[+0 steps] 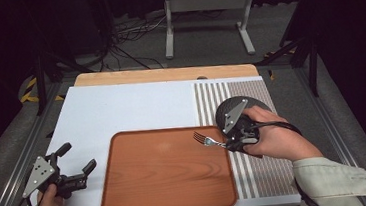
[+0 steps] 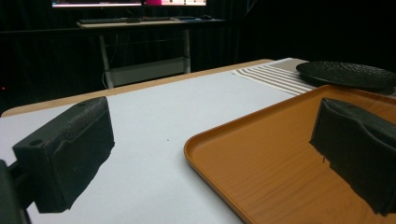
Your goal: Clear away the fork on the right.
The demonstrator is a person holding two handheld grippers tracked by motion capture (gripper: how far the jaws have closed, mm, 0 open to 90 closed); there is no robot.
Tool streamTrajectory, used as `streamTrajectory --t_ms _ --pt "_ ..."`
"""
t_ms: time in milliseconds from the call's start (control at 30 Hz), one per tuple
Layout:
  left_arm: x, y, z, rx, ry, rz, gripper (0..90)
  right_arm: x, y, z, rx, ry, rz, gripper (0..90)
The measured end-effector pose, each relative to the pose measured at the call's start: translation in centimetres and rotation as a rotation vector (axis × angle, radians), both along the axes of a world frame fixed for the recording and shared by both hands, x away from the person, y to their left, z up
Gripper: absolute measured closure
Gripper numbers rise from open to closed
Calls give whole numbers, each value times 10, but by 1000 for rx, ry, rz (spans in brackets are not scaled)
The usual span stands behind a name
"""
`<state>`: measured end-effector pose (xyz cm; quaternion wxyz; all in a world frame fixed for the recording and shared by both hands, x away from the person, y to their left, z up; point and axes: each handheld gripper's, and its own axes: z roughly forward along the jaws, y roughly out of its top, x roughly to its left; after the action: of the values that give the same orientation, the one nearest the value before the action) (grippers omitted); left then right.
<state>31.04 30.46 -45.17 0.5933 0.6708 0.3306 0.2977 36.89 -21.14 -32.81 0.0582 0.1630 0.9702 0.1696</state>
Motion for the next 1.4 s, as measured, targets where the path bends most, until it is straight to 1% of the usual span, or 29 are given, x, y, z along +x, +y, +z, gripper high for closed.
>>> streamTrajectory --t_ms 233,267,300,367,400,467,500,533,567,633,667,700,733,767,867,933,1033,1100,1333,1400 --pt "0 0 0 -1 0 0 2 -1 10 -3 56 58 -161 785" --pt "0 0 0 -1 0 0 2 -2 12 -4 83 87 -221 785" --pt "0 0 0 -2 0 1 2 -2 12 -4 83 87 -221 785" --pt "0 0 0 -1 -1 0 2 -3 15 -5 95 100 -257 785" --pt "0 0 0 -1 -1 1 2 -4 17 -5 88 105 -272 785" --pt "0 0 0 0 -1 0 2 -5 22 -8 90 136 -323 784" --pt "0 0 0 0 -1 0 2 -5 22 -8 90 136 -323 784" --pt "0 0 0 -1 -1 1 2 -5 23 -9 89 139 -338 785" --pt "0 0 0 -1 -1 0 2 -6 26 -10 88 150 -364 784" --pt "0 0 0 0 -1 1 2 -7 29 -12 96 160 -398 785" --pt "0 0 0 0 -1 1 2 -8 32 -12 101 170 -433 785" --pt "0 0 0 0 -1 1 2 -8 32 -12 101 170 -433 785" --pt "0 0 0 0 -1 2 2 -8 34 -12 112 181 -464 784" --pt "0 0 0 0 -1 1 2 -8 35 -11 138 189 -494 785" --pt "0 0 0 2 -2 1 2 -8 37 -11 145 192 -555 785" --pt "0 0 0 1 -2 1 2 -7 38 -12 161 210 -594 785" --pt "0 0 0 1 -2 2 2 -6 39 -15 163 224 -642 785" --pt "0 1 1 3 -2 1 2 -6 39 -17 164 232 -663 785" --pt "0 0 0 0 -5 4 2 -4 42 -24 164 261 -720 785" --pt "0 0 0 3 -4 3 2 -4 42 -26 159 264 -722 785"
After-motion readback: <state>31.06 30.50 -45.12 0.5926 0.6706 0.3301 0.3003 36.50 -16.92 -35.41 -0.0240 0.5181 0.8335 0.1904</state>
